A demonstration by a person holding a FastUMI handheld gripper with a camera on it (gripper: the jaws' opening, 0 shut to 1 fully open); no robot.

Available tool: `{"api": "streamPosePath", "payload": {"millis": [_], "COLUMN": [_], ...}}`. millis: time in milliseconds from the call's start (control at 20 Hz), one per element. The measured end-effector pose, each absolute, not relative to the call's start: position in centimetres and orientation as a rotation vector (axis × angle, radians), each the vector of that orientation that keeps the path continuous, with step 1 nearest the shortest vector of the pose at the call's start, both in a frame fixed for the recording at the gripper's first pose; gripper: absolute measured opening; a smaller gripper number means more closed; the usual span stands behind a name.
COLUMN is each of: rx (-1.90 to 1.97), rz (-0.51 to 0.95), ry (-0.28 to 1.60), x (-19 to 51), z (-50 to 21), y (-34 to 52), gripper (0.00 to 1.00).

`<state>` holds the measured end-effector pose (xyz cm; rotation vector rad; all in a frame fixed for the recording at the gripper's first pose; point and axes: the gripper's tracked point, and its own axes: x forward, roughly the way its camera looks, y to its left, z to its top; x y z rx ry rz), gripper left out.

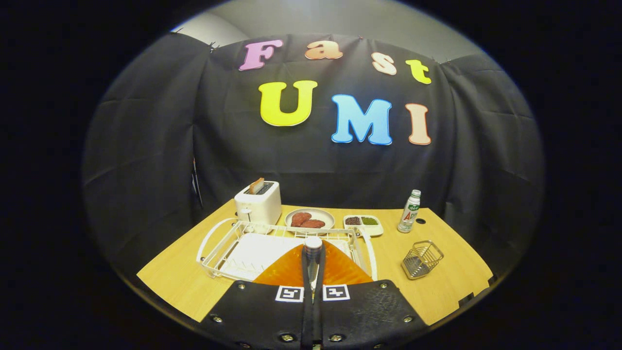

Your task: Take the plate from the dish rack, then take the spoon from the basket and place it into the plate.

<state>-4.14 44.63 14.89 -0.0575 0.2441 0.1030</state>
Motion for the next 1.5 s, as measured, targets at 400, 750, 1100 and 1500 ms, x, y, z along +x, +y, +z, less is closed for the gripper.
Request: {"api": "streamPosePath", "payload": {"millis": [400, 750, 1100, 1500], "rx": [-0.066, -0.064, -0.055, -0.01], "rz": [0.193, 0.224, 0.232, 0.161], "ry": [0.339, 0.357, 0.356, 0.369], "x": [-5.1, -5.2, -5.5, -5.8], "z": [8.2, 6.3, 5.9, 5.4], "y": [47.5, 47.8, 46.5, 43.7], "gripper": [0.0, 0.0, 0.11, 0.22]}}
